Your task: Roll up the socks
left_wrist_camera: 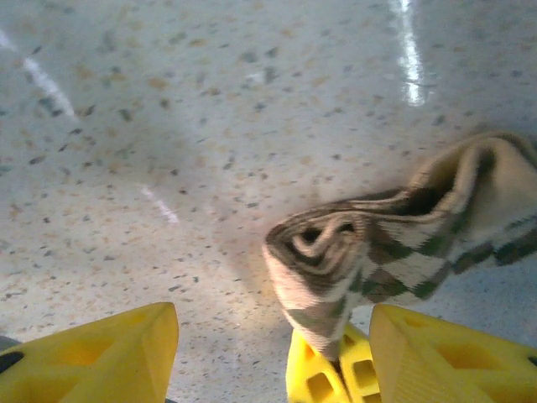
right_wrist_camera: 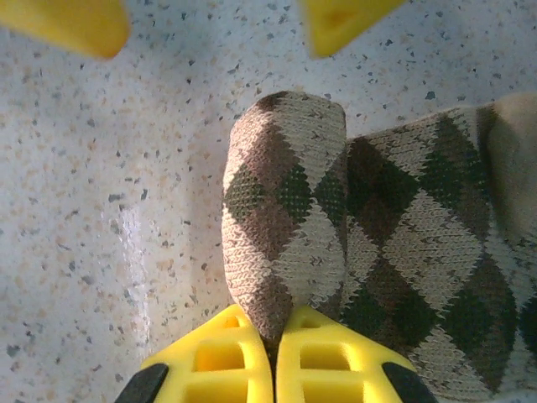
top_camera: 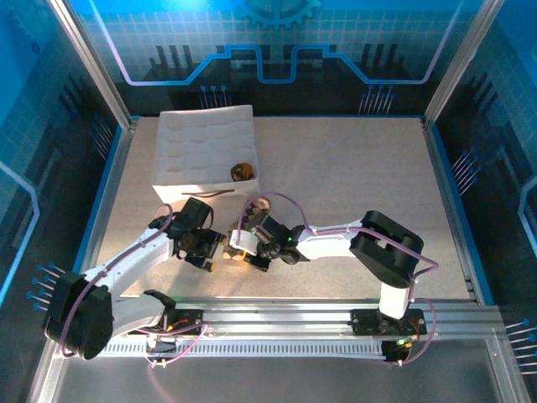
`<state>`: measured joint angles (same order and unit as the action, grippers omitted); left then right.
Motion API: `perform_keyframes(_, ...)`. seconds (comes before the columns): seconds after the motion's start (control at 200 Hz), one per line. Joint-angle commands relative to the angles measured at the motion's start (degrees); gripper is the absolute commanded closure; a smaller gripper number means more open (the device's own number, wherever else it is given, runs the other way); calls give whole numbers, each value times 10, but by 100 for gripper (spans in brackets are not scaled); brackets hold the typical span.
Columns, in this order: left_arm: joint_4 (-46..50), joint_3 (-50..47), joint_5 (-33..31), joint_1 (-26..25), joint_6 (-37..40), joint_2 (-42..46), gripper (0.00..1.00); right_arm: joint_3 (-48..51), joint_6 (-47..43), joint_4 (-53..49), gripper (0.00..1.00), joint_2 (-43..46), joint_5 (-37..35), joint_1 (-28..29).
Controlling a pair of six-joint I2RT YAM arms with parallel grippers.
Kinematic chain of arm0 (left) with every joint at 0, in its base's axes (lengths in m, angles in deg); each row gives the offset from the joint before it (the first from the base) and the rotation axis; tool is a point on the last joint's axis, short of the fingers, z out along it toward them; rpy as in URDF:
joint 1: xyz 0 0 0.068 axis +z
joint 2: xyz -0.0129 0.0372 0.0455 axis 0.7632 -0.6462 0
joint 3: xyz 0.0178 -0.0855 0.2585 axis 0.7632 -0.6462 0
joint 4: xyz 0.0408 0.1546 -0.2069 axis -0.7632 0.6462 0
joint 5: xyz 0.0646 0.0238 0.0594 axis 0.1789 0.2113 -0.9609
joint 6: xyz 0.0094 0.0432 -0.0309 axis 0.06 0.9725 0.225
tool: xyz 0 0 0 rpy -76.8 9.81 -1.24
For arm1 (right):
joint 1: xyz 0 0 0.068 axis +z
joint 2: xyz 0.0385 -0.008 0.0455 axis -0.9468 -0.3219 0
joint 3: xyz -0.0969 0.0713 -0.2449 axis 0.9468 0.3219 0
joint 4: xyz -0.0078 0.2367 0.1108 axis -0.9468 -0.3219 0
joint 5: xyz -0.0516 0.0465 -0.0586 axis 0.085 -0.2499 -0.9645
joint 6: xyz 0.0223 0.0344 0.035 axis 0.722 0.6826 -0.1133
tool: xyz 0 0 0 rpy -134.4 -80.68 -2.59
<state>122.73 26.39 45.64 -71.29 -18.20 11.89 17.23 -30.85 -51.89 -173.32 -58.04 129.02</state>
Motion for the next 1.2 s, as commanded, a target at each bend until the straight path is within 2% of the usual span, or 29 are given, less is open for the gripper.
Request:
perform_keyframes(0.0,-19,-3,25,-2,-37,4,35,-3,65,-91,100,-44,69,-22)
perform_keyframes(0.26,-82,3,26,-41,-70,-56,35,-22,123,-105,100,-79,171,-62)
perform_keyframes(0.435,-97,16,15,-49,-64,-109,45,-39,152,-126,100,-105,210,-83)
perform_keyframes(0.575,-94,26,4,-49,-44,-152,57,-40,160,-128,100,-110,222,-90)
perform_keyframes(0.775,-47,40,7,-56,-16,-200,86,-43,132,-138,100,-102,203,-89)
perform_keyframes(0.876,-6,51,7,-60,1,-218,100,-46,88,-145,80,-78,158,-76)
perform_keyframes(0.986,23,58,11,-61,9,-227,100,-18,39,-98,70,-19,102,-59)
perform_keyframes(1.091,54,80,8,-63,11,-233,100,48,6,10,63,68,25,-42)
perform_keyframes(1.196,78,105,10,-66,11,-243,100,127,-52,128,51,139,-66,-7)
